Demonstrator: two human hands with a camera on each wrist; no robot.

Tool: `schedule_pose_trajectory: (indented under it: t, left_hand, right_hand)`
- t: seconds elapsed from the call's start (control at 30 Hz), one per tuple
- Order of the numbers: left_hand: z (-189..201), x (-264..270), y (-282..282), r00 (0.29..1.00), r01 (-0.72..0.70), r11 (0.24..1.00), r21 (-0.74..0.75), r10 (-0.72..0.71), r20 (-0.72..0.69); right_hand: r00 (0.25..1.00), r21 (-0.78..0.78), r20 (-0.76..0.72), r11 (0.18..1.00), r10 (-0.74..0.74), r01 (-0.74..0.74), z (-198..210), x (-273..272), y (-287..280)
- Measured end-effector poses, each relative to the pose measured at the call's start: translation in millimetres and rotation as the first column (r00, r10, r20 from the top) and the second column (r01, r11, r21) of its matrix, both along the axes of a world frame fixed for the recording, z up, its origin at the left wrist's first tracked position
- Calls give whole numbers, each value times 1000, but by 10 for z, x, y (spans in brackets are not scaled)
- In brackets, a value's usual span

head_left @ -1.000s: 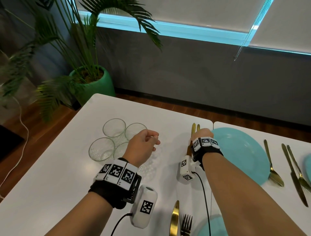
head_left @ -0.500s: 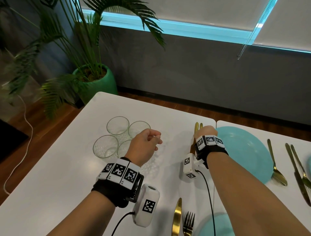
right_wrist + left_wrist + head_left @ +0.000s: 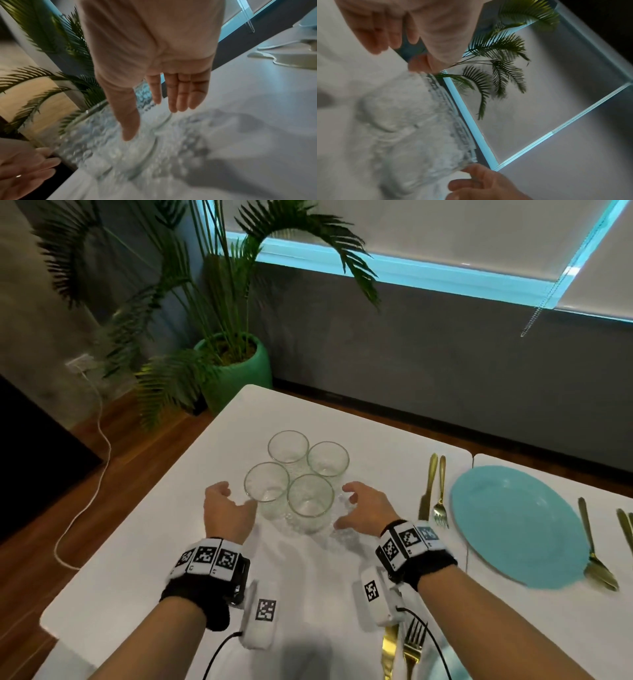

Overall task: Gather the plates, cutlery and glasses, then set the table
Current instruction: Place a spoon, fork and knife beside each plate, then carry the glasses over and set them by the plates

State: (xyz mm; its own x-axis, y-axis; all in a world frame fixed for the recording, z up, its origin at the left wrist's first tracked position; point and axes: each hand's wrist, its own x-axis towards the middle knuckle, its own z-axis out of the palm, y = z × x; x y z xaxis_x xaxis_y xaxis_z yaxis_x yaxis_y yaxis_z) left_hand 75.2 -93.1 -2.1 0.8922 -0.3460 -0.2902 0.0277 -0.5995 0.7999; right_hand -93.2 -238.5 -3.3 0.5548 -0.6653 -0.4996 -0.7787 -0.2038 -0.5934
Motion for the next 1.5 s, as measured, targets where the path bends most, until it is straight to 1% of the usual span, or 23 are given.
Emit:
schedule_pose_trajectory:
  t: [0.07,0.13,0.2,0.27,0.33,0.5,0.73,0.9,1.07,1.23,1.3,1.37,1.5]
  left_hand:
    - [-186,83,34,990,126,991,50,-123,-72]
    - [-299,127,6,966,240,969,59,-232,-113]
    - [-360,151,-55,947,308,950,50,-301,-115]
    - [-415,179,-109,936,348,937,40,-345,-76]
    - [-453,184,-134,934,354,935,23,-353,-49]
    - [-530,180,-148,940,337,940,-44,-339,-35]
    - [-478,171,-73,932,361,932,-24,-361,12]
    - [-338,76,44,930,367,928,-62,-365,31]
    - [34,-247,11,906,423,891,-166,-418,65]
    - [509,-855,-328,861,509,830,-226,-492,130]
    - [678,-1195,-502,835,551,797,-247,-531,145]
    - [800,-1578,-673,798,601,757,-256,-583,151]
    - [938,-2406,-991,737,674,694,-254,-658,156]
  right_hand:
    - [998,30,52,999,-34,32,-115,33,139]
    - [988,43,122,995,-93,88,-236,101,236]
    - [969,51,192,988,-156,149,-323,171,314]
    - [946,66,248,978,-208,198,-374,244,377]
    - [935,52,273,974,-227,221,-403,305,429]
    - [905,11,299,950,-301,312,-481,405,479]
    - [905,-50,308,945,-294,325,-511,413,493]
    - [895,-72,343,942,-286,328,-336,246,553]
    - [830,-59,454,918,-325,392,221,-226,517]
    - [740,-71,534,850,-409,521,882,-1012,354]
    - [707,-82,542,809,-453,582,1099,-1446,290]
    - [664,-87,549,756,-507,649,1232,-1950,223]
    - [583,-108,499,622,-641,776,1266,-3091,114]
